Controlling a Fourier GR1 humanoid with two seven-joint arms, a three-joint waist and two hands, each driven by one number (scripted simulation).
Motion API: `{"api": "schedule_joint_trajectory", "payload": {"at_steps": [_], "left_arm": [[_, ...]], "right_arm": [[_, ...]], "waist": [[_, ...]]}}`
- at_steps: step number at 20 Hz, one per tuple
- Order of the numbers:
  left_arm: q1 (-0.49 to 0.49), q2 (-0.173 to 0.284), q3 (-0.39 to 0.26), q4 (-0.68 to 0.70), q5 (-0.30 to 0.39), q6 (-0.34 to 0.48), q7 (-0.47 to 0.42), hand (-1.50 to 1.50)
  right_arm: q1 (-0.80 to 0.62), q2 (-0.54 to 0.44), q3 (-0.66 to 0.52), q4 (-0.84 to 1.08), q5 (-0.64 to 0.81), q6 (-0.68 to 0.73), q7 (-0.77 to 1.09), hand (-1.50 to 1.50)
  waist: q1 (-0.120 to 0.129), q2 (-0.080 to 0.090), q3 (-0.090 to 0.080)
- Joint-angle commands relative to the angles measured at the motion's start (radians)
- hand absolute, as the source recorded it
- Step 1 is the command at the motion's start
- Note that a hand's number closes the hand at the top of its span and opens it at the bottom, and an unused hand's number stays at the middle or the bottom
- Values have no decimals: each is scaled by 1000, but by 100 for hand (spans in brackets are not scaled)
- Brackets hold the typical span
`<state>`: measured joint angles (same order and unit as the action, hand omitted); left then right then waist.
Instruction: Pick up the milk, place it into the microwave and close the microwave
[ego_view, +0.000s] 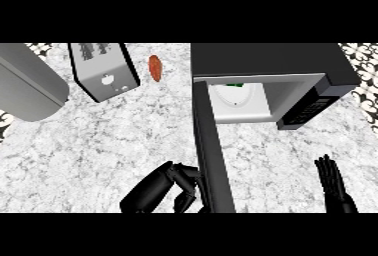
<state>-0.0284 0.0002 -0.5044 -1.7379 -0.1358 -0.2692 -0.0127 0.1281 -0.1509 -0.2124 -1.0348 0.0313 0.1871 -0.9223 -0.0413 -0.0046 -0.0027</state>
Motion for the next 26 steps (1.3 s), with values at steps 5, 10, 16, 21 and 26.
{"api": "schedule_joint_trajectory", "payload": {"at_steps": [5, 10, 16, 21, 26], "left_arm": [[-192, 0, -194, 393, -37, 251, -131, 150], [-254, 0, -276, 606, 32, 461, -334, 150], [-363, 0, -411, 709, 232, 623, -410, 150], [-460, 0, -497, 748, 376, 670, -354, 150], [-504, 0, -541, 684, 482, 750, -381, 150]], "right_arm": [[222, -68, 22, -351, -29, 67, 42, -150], [299, -78, 52, -492, -113, 165, 89, -150], [335, -130, 39, -608, -236, 247, 128, -150], [383, -141, 66, -750, -257, 230, 194, -150], [367, -174, 82, -822, -297, 256, 238, -150]], "waist": [[-6, 6, 0], [-15, 11, -1], [-42, 16, -1], [-68, 19, -2], [-100, 24, -3]]}}
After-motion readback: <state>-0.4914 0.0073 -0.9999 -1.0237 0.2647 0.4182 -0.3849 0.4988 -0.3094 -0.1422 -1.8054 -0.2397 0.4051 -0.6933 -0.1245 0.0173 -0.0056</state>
